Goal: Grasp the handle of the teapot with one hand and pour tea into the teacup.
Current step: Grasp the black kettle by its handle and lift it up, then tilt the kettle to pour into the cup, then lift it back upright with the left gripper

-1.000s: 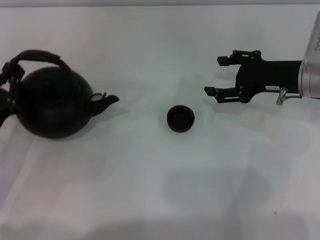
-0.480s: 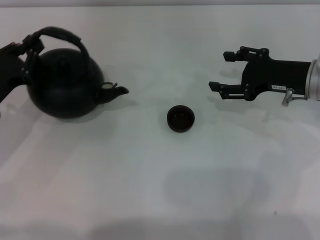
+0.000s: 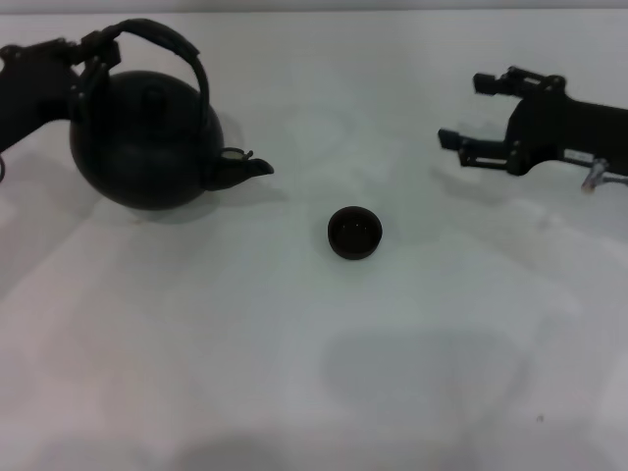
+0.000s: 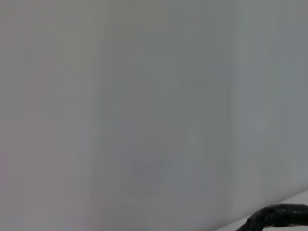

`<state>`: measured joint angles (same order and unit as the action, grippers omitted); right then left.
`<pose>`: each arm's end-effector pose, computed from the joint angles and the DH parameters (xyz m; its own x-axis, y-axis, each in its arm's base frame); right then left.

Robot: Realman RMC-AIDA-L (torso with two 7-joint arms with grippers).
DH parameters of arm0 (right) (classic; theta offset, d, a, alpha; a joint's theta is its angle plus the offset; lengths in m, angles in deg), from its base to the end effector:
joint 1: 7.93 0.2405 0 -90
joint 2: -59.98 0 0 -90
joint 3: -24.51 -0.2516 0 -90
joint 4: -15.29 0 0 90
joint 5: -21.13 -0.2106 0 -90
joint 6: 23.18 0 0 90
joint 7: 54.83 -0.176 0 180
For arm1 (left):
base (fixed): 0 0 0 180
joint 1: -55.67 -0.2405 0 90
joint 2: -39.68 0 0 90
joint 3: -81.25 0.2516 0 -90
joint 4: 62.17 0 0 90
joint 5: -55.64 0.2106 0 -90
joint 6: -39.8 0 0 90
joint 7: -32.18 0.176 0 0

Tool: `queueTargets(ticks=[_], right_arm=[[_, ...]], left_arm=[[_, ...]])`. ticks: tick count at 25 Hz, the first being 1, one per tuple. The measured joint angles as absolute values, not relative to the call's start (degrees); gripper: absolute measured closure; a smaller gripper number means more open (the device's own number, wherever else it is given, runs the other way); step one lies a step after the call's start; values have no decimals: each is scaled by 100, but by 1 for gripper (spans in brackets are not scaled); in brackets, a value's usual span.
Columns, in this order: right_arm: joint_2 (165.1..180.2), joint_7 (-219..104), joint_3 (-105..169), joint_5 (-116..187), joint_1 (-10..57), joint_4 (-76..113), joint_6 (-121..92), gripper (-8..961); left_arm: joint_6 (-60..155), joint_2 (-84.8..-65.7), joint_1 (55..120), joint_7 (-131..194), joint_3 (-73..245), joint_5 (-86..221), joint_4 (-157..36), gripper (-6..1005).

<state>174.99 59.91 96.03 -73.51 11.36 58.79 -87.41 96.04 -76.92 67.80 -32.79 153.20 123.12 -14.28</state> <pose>0.2708 0.3558 -0.0265 0.9038 -0.1298 -0.4077 -0.3298 -0.8184 -0.4706 -0.2822 0.3625 0.0128 0.7680 0.1445 0.6239 0.5707 -0.5965 -0.5644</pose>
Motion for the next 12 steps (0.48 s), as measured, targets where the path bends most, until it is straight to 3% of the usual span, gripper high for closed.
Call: queueTargets(ticks=[5, 12], right_arm=[[17494, 6193, 9053, -7649, 1077, 5684, -9198, 93], [17485, 6373, 7758, -8031, 1069, 5110, -9989, 93]], left_arm=[[9302, -7897, 6579, -4571, 15334, 13721, -176, 853], [9231, -7929, 6544, -5956, 15456, 14877, 655, 852]])
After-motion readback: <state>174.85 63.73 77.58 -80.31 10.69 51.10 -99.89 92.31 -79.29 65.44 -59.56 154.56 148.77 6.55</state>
